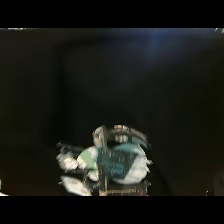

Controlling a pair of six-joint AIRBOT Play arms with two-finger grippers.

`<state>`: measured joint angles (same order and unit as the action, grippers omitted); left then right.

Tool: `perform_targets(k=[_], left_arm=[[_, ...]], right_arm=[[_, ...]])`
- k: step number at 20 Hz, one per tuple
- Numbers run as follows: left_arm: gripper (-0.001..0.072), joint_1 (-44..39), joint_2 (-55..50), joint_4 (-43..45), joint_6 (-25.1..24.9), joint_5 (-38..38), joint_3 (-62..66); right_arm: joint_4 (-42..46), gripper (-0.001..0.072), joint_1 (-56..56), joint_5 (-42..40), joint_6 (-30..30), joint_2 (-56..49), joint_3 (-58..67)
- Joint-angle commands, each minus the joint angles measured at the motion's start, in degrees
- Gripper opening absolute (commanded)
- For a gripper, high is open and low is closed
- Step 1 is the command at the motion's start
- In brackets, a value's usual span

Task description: Fold the clothes and pants, and hang the long-sleeved shirts on hangers.

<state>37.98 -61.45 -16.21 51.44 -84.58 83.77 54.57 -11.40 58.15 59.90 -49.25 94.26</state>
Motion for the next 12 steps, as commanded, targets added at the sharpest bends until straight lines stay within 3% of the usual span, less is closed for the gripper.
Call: perform_targets(k=[1, 4, 8, 10, 12], left_arm=[[0.0002, -13.75, -10.25, 28.02, -2.05, 11.37, 0.22], [0.0002, -20.55, -22.93, 36.63, -2.25, 22.23, 0.24], [0.0002, -23.23, -39.26, 33.68, -2.19, 33.70, 0.26], [0.0002, -23.21, -43.25, 30.32, -2.19, 34.36, 0.28], [0.0002, -23.17, -43.87, 31.15, -2.19, 32.85, 0.31]], right_arm=[[-3.37, 0.0024, 0.63, 4.31, 0.02, -18.40, -2.01], [-3.17, 0.0024, 2.64, -1.44, -0.90, -35.78, -2.82], [-4.26, 0.0024, 5.60, -18.67, -0.83, -53.18, -2.71], [-7.17, 0.0024, 6.47, -22.69, -0.85, -57.42, -2.71], [-8.22, 0.0023, 7.19, -21.75, -0.90, -58.36, -2.71]])
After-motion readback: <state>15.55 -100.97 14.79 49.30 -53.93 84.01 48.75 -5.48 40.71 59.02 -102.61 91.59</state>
